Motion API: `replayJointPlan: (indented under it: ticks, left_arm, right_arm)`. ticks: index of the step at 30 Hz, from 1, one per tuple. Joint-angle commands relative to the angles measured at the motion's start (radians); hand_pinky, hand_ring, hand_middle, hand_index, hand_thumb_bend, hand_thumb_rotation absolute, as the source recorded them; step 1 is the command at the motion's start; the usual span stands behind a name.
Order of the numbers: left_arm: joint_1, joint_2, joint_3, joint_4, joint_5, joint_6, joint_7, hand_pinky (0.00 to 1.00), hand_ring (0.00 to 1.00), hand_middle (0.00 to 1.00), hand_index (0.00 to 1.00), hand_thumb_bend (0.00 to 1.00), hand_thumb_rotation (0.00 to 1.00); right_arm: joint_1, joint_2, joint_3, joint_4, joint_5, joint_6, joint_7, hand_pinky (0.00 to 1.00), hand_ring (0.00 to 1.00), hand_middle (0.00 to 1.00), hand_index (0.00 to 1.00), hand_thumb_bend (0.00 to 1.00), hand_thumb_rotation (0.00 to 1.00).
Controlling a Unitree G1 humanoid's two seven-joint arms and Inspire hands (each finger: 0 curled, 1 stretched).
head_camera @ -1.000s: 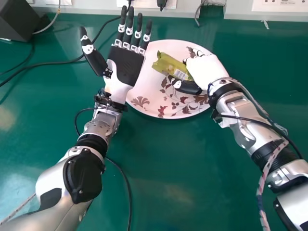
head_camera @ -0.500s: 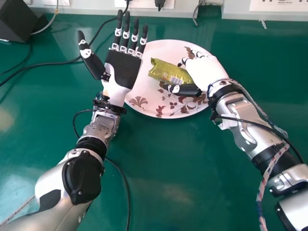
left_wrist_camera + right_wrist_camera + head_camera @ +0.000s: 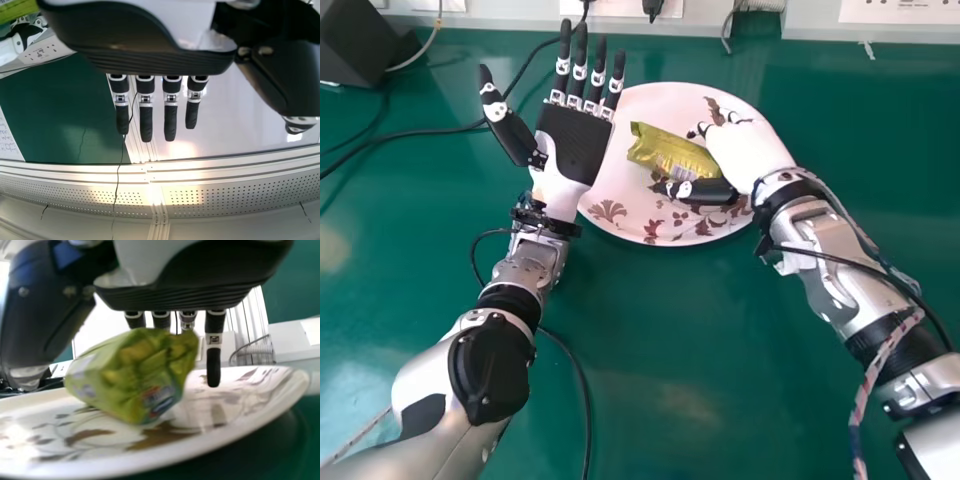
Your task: Pick up biscuit and place it in the plate
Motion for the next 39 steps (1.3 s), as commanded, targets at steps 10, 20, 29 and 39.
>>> replayJointPlan:
  ticks: [10,20,29,39]
  left_arm:
    - [0.015,0.006,0.0,0.012,0.017,-0.021,0.01,0.79,0.78,0.83,0.9,0.92,0.27]
    - [0.015,0.006,0.0,0.014,0.024,-0.031,0.015,0.81,0.79,0.83,0.9,0.91,0.29]
    - [0.014,0.007,-0.001,0.015,0.026,-0.025,0.01,0.77,0.78,0.81,0.89,0.92,0.3]
    - [0.013,0.005,0.003,0.015,0.03,-0.028,0.03,0.77,0.76,0.8,0.88,0.9,0.31]
  right_arm:
    - [0.055,0.009,-0.051,-0.101,0.019,0.029,0.02,0.52,0.62,0.84,0.76,0.99,0.61]
    - [0.094,0.012,-0.096,-0.171,0.034,0.037,0.024,0.52,0.62,0.84,0.76,0.99,0.61]
    - [0.131,0.011,-0.148,-0.219,0.07,0.027,-0.004,0.52,0.62,0.83,0.75,0.98,0.6]
    - [0.169,0.01,-0.193,-0.276,0.09,0.022,-0.035,0.5,0.59,0.82,0.72,0.96,0.59]
